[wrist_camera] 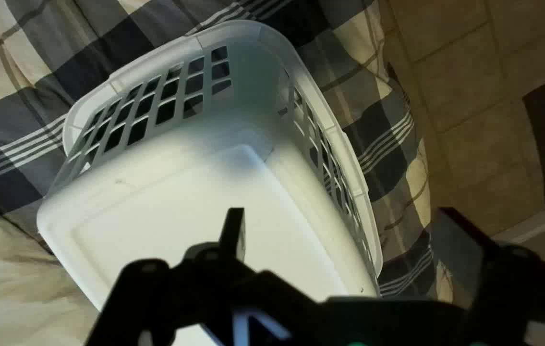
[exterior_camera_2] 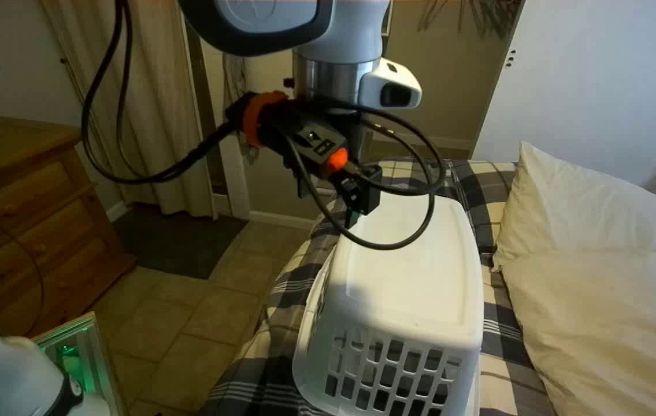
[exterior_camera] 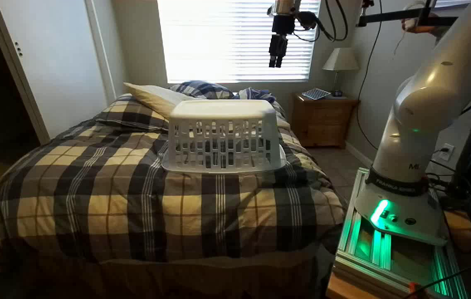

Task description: Flip the basket over

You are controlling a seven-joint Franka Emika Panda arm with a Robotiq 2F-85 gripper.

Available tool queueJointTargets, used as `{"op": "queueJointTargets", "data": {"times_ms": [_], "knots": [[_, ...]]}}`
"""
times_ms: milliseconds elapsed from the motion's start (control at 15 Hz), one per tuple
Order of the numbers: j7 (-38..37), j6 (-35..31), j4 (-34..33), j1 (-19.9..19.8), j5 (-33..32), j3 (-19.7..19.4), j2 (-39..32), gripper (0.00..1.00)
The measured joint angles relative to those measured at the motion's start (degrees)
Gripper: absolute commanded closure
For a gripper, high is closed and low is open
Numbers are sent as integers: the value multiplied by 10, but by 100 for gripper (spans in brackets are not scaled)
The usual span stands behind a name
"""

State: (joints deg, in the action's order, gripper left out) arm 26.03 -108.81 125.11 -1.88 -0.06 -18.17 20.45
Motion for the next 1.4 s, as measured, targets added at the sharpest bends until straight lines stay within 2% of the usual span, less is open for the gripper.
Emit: {"op": "queueJointTargets", "data": {"times_ms": [400,533,933,1200,1400], "knots": [[0,0,0,-2,0,2,0,0],[-1,1,0,-2,0,13,-7,0],[-79,2,-17,19,-64,134,-120,0],[-181,2,-42,41,-169,200,-181,0],[-246,2,-45,57,-247,227,-195,0]]}}
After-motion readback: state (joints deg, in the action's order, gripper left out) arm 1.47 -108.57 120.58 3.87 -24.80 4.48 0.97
